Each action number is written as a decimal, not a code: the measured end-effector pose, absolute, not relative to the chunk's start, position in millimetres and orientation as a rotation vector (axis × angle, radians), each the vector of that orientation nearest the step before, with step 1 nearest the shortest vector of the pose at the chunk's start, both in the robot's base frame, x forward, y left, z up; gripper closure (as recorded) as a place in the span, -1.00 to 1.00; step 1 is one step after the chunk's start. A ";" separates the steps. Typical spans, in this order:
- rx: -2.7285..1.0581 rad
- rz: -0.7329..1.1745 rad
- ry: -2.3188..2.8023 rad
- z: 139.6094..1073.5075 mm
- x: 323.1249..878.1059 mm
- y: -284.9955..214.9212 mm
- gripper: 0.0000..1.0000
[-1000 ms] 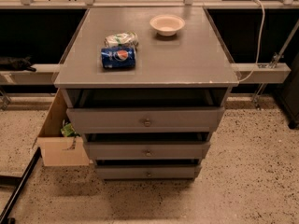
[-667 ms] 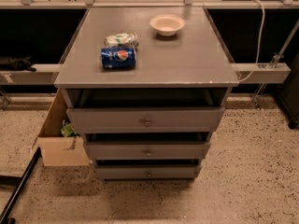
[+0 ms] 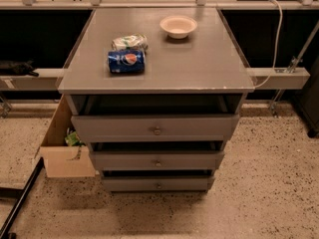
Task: Open middle drawer
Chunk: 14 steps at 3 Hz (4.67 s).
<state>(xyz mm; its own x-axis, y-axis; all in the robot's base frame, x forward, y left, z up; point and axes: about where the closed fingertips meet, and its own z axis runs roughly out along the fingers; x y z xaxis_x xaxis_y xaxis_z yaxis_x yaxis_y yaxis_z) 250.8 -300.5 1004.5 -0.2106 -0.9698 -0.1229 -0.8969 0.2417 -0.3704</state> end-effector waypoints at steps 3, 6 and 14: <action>-2.347 -0.538 1.835 1005.4 368.0 -193.0 -1.00; -2.442 -0.289 1.747 954.5 463.4 -126.4 -1.00; -2.723 0.017 1.447 835.6 331.8 -65.0 -1.00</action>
Offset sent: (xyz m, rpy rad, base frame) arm 0.1690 0.0963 -0.0189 -0.4816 0.2157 0.4763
